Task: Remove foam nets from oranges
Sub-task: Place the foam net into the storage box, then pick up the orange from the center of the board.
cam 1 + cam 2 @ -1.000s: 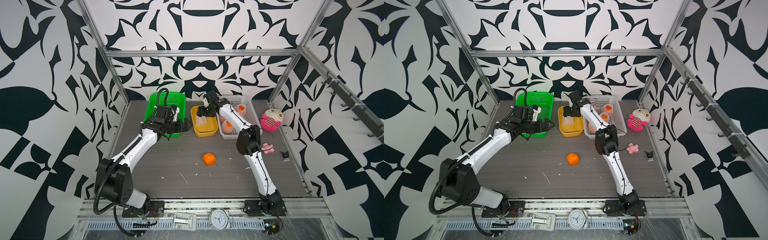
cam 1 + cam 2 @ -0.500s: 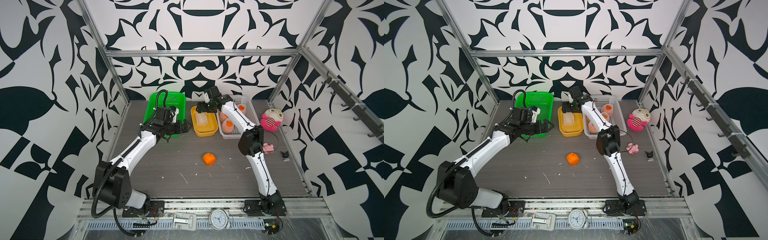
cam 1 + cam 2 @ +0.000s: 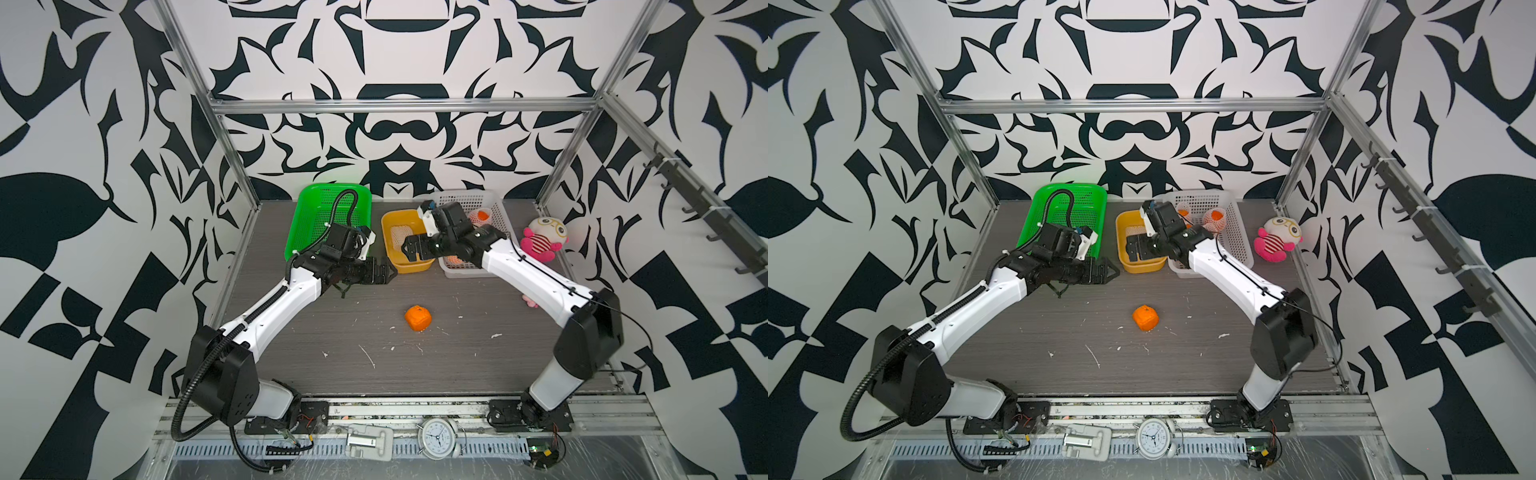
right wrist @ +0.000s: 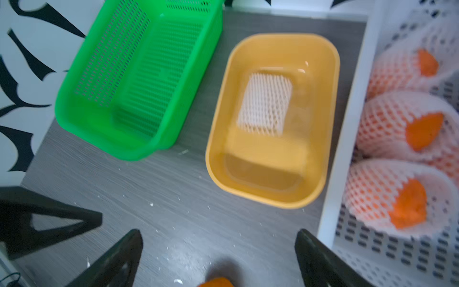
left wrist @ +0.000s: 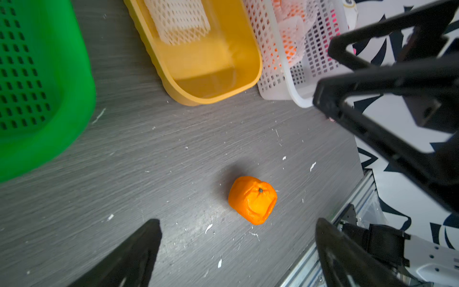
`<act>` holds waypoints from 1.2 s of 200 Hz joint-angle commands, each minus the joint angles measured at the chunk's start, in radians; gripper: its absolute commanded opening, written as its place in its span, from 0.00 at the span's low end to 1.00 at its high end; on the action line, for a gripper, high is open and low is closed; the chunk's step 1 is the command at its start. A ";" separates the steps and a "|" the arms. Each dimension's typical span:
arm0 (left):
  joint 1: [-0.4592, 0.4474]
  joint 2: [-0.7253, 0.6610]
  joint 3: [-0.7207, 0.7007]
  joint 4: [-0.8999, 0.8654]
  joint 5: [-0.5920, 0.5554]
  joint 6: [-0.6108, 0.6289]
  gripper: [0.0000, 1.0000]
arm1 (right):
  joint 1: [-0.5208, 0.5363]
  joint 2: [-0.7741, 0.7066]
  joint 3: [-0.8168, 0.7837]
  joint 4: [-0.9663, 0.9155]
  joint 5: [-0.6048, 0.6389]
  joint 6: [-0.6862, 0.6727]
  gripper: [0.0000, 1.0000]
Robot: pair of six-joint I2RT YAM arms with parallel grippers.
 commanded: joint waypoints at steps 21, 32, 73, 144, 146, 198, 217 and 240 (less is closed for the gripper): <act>-0.077 0.013 0.047 -0.130 -0.001 0.043 0.99 | 0.081 -0.285 -0.312 0.077 0.130 0.094 0.99; -0.100 0.020 0.062 -0.158 -0.001 0.057 0.99 | 0.096 -0.355 -0.390 0.078 0.140 0.125 0.99; -0.178 0.074 0.120 -0.250 0.007 0.133 0.99 | 0.100 -0.556 -0.631 0.096 0.138 0.188 0.99; -0.230 0.282 0.262 -0.367 0.055 0.243 0.99 | 0.098 -0.713 -0.821 0.070 0.194 0.222 0.99; -0.233 0.289 0.268 -0.369 0.057 0.249 0.99 | 0.098 -0.720 -0.825 0.070 0.195 0.224 0.99; -0.267 0.461 0.391 -0.411 0.008 0.311 1.00 | 0.091 -0.804 -0.908 0.112 0.219 0.258 0.99; -0.274 0.510 0.428 -0.412 -0.001 0.319 0.99 | 0.086 -0.797 -0.916 0.116 0.218 0.259 1.00; -0.292 0.567 0.460 -0.414 -0.019 0.325 0.99 | 0.080 -0.795 -0.926 0.132 0.214 0.258 1.00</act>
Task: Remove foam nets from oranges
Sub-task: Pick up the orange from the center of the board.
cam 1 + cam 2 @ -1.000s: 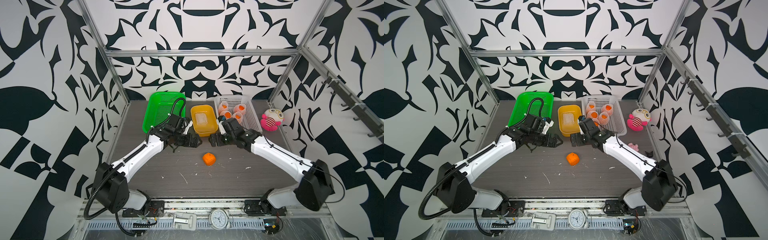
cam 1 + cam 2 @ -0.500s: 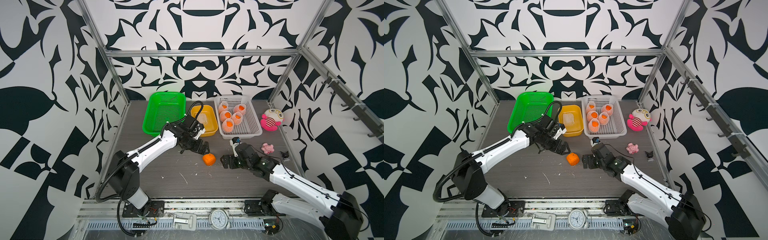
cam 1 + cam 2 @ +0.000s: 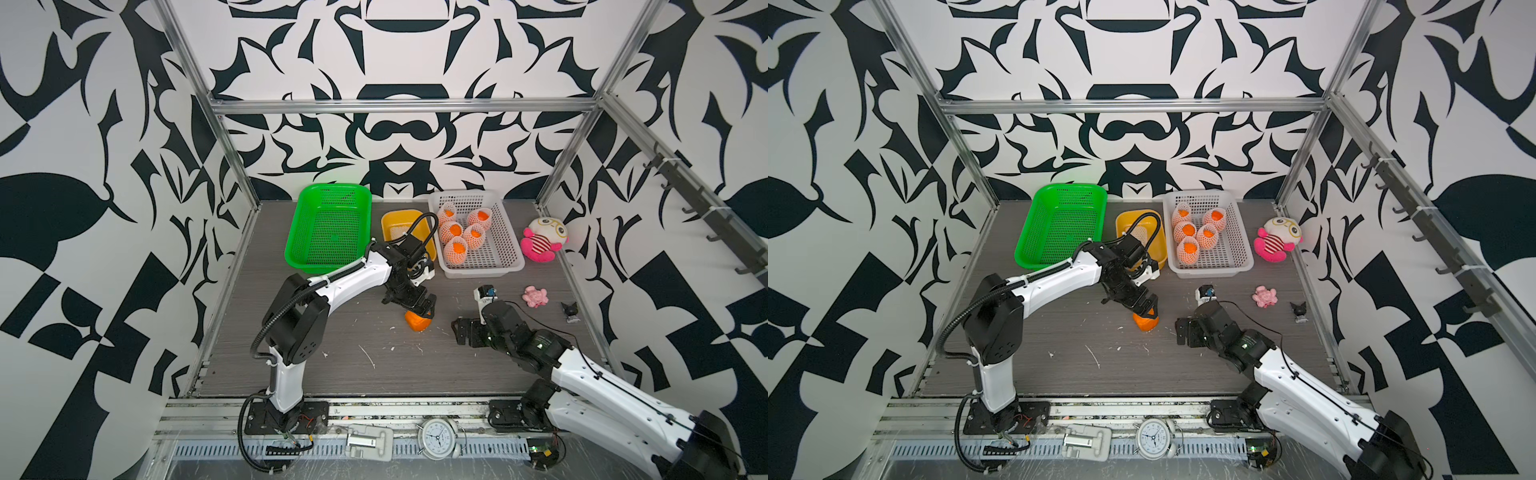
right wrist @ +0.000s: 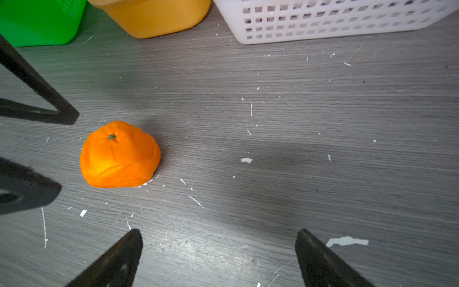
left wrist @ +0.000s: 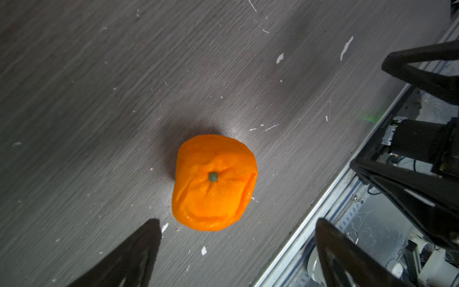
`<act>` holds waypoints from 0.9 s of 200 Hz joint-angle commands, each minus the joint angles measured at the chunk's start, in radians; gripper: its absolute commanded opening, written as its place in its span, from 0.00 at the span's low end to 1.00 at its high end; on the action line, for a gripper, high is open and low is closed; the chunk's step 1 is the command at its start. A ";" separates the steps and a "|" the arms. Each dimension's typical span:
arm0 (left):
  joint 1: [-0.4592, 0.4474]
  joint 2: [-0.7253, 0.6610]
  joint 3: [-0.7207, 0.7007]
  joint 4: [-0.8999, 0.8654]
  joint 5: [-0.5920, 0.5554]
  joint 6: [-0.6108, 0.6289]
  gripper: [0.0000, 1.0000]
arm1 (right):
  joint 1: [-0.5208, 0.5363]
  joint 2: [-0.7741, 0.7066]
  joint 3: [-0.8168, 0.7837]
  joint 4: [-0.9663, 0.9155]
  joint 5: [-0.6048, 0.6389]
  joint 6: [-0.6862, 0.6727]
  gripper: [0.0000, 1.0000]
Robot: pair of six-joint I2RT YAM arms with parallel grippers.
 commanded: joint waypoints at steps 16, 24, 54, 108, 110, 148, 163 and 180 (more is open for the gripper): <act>-0.024 0.083 0.045 -0.055 -0.033 0.031 0.99 | -0.014 -0.004 -0.019 0.061 0.015 0.019 0.99; -0.027 0.096 0.047 -0.062 -0.044 0.033 0.99 | -0.015 -0.005 -0.026 0.068 0.014 0.021 1.00; -0.032 0.116 0.032 -0.061 -0.075 0.033 0.99 | -0.020 -0.008 -0.054 0.097 0.009 0.029 0.99; -0.032 0.139 0.025 -0.028 -0.061 0.024 0.90 | -0.031 0.025 -0.072 0.147 -0.014 0.027 0.99; -0.033 0.141 0.026 -0.029 -0.061 0.025 0.89 | -0.031 0.026 -0.072 0.148 -0.014 0.028 0.99; -0.033 0.147 0.018 -0.035 -0.068 0.020 0.77 | -0.046 0.029 -0.073 0.157 -0.023 0.017 0.99; -0.033 0.139 0.013 -0.036 -0.070 0.017 0.75 | -0.051 0.030 -0.074 0.162 -0.028 0.018 0.99; -0.033 0.128 0.009 -0.038 -0.070 0.012 0.71 | -0.055 0.030 -0.074 0.163 -0.029 0.017 0.99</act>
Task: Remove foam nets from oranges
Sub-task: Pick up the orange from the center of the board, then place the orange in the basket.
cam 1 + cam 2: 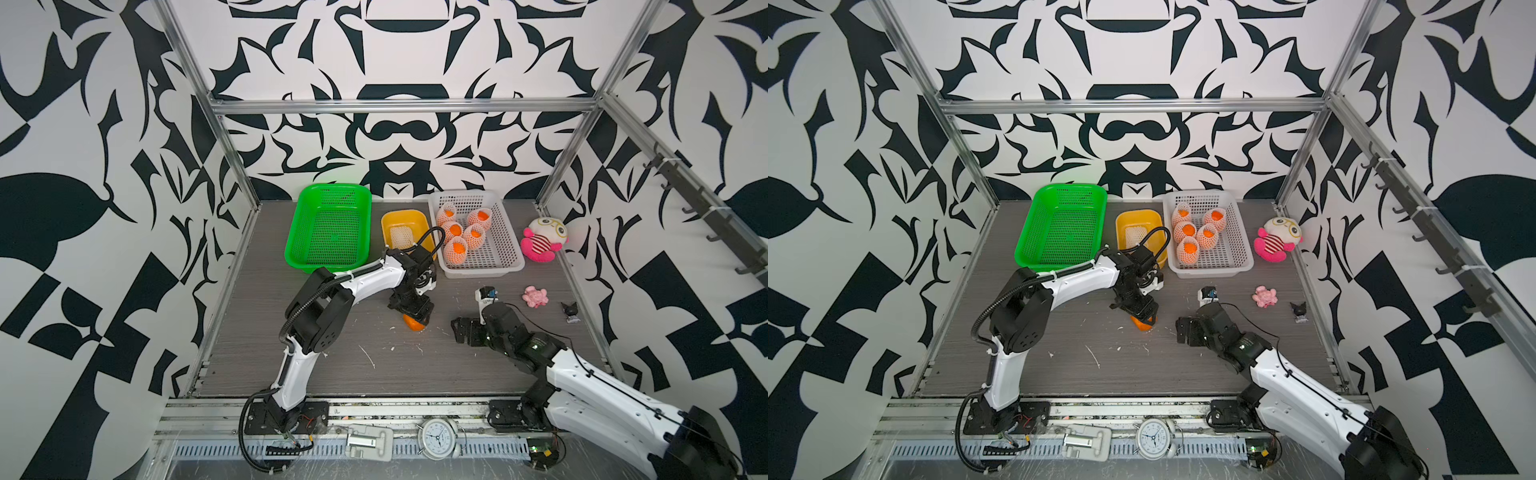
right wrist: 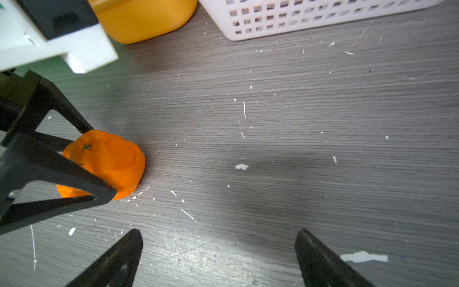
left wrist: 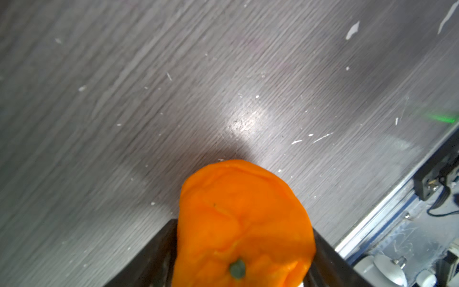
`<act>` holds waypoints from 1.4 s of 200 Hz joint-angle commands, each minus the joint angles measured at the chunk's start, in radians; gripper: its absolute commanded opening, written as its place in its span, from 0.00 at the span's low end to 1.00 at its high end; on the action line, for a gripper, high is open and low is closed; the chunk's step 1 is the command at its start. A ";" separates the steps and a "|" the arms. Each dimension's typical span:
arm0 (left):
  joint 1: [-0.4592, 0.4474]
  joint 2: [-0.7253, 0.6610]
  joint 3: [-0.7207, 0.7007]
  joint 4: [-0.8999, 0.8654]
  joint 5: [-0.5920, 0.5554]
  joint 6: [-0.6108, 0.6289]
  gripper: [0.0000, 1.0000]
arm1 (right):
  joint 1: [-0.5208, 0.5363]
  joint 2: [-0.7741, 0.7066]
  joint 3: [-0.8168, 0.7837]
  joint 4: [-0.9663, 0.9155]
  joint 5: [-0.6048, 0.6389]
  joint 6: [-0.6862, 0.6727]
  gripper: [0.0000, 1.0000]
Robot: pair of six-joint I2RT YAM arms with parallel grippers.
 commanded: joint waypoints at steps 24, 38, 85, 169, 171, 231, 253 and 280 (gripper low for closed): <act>-0.003 -0.029 -0.017 -0.038 -0.003 -0.009 0.64 | -0.011 0.002 0.002 0.034 -0.004 -0.007 0.99; -0.003 -0.041 -0.018 -0.043 0.002 -0.013 0.62 | -0.012 0.002 0.006 0.038 -0.006 -0.012 0.99; 0.012 -0.127 -0.034 -0.037 0.030 -0.054 0.57 | -0.012 0.000 0.039 0.057 -0.014 -0.060 0.99; 0.229 -0.278 0.094 -0.154 -0.008 -0.059 0.52 | -0.012 0.156 0.221 0.066 0.016 -0.201 0.99; 0.236 -0.280 0.097 -0.157 -0.009 -0.057 0.52 | -0.012 0.162 0.228 0.068 0.014 -0.206 1.00; 0.380 -0.255 0.174 -0.165 -0.015 -0.021 0.50 | -0.006 0.259 0.324 0.172 -0.038 -0.348 1.00; 0.436 -0.237 0.202 -0.161 -0.011 -0.029 0.49 | -0.002 0.265 0.326 0.197 -0.044 -0.353 1.00; 0.492 -0.201 0.245 -0.146 -0.046 -0.041 0.47 | 0.000 0.272 0.312 0.218 -0.057 -0.343 1.00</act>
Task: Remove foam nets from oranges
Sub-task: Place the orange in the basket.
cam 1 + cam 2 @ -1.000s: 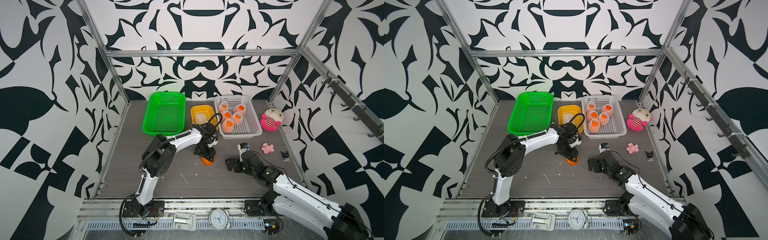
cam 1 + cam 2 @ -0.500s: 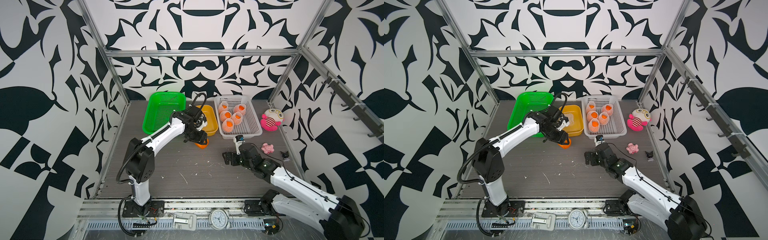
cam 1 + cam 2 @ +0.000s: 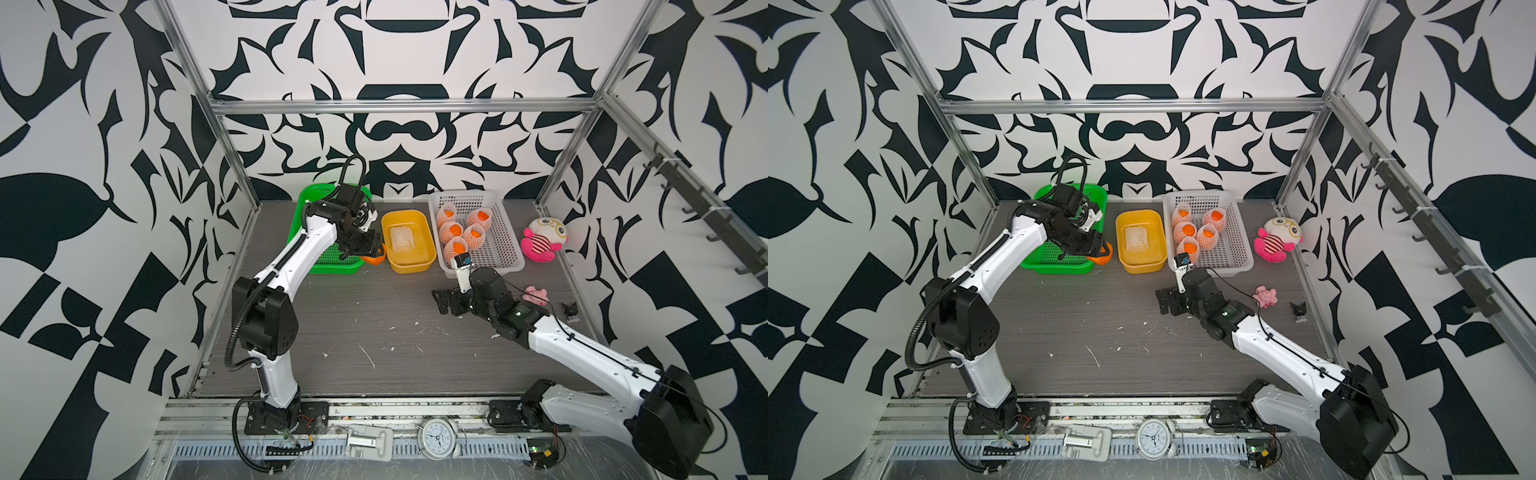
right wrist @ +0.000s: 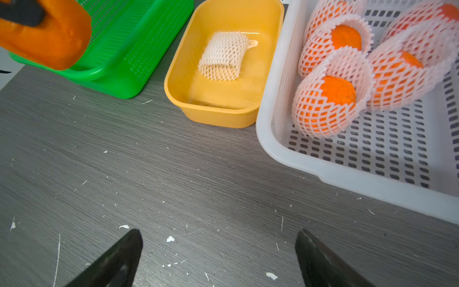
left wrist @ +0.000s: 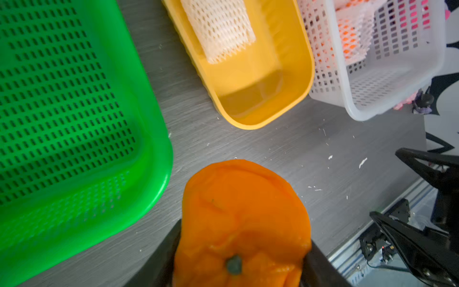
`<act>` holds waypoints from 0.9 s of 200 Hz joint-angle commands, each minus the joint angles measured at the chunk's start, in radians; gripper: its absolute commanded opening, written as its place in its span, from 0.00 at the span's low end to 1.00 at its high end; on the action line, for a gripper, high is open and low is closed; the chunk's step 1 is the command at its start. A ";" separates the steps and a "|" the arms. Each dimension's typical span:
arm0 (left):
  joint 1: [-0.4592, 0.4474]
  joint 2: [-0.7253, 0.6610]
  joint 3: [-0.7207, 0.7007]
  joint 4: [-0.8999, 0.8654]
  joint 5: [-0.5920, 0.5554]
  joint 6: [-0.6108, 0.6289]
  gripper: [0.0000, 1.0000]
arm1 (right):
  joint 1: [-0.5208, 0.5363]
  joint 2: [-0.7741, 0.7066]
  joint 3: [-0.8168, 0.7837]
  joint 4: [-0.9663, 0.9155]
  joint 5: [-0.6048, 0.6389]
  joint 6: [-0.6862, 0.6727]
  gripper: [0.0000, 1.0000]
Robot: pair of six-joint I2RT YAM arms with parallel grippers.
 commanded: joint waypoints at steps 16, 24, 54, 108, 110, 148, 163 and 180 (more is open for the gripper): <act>0.064 0.085 0.110 -0.048 -0.053 0.001 0.46 | 0.009 0.008 0.014 0.082 -0.024 -0.013 0.99; 0.075 0.113 0.146 -0.069 -0.067 0.006 0.46 | 0.009 0.011 0.008 0.102 -0.026 -0.010 1.00; 0.118 0.201 0.254 -0.100 -0.112 0.024 0.44 | 0.009 0.041 -0.002 0.145 -0.038 -0.007 0.99; 0.197 0.319 0.406 -0.079 -0.143 0.057 0.38 | 0.010 0.115 0.051 0.123 -0.060 0.008 0.99; 0.199 0.323 0.410 -0.078 -0.146 0.058 0.38 | 0.009 0.117 0.054 0.121 -0.063 0.009 0.99; 0.252 0.369 0.412 0.035 -0.153 0.095 0.35 | 0.009 0.137 0.062 0.122 -0.090 0.031 0.97; 0.262 0.373 0.385 0.104 -0.178 0.119 0.35 | 0.010 0.141 0.043 0.181 -0.124 0.050 0.97; 0.267 0.393 0.390 0.149 -0.190 0.136 0.35 | 0.010 0.157 0.035 0.233 -0.149 0.070 0.96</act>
